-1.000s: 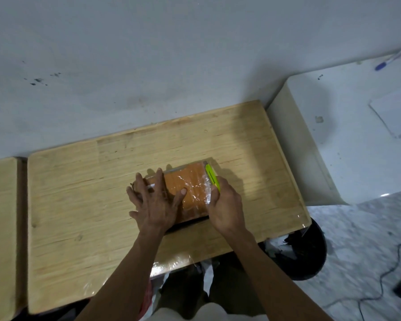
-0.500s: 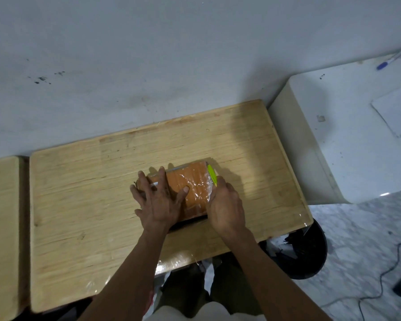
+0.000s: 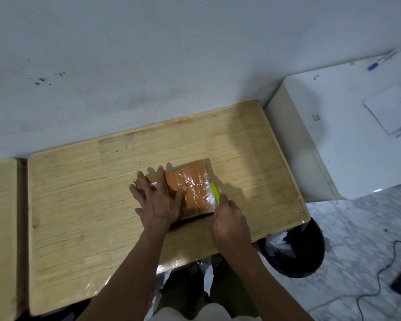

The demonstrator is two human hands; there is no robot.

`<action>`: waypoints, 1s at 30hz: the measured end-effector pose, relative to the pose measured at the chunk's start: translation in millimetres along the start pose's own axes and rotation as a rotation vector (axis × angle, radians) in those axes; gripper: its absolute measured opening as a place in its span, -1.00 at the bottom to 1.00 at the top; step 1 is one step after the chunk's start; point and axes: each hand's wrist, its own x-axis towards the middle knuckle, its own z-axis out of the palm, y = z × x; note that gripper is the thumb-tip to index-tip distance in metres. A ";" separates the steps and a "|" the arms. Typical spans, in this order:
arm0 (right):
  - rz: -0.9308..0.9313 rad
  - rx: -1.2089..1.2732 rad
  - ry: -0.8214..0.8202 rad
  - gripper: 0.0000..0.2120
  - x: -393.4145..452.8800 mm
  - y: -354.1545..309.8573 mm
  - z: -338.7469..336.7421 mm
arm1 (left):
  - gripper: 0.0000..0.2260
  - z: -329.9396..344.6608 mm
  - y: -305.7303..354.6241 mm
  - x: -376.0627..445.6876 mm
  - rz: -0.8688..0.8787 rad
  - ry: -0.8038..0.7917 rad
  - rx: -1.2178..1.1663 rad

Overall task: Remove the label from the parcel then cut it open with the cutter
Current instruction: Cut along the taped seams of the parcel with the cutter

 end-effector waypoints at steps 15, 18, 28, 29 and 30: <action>0.044 -0.009 -0.010 -0.65 -40.5 20.7 4.9 | -0.18 -4.0 -1.5 1.1 0.041 -0.018 0.019; 0.061 0.034 -0.018 -0.68 -40.7 21.3 5.3 | -0.17 -3.8 -2.6 2.6 0.060 -0.026 0.025; 0.045 0.260 0.121 -0.79 -23.2 40.3 -8.0 | -0.16 -5.4 -6.8 1.5 0.071 -0.045 0.041; 0.046 0.292 0.140 -0.82 -20.0 41.0 -9.5 | -0.16 -5.7 -6.3 1.3 0.070 -0.047 0.036; 0.057 0.331 0.169 -0.85 -16.0 41.4 -11.2 | -0.16 -6.0 -5.9 0.8 0.068 -0.050 0.032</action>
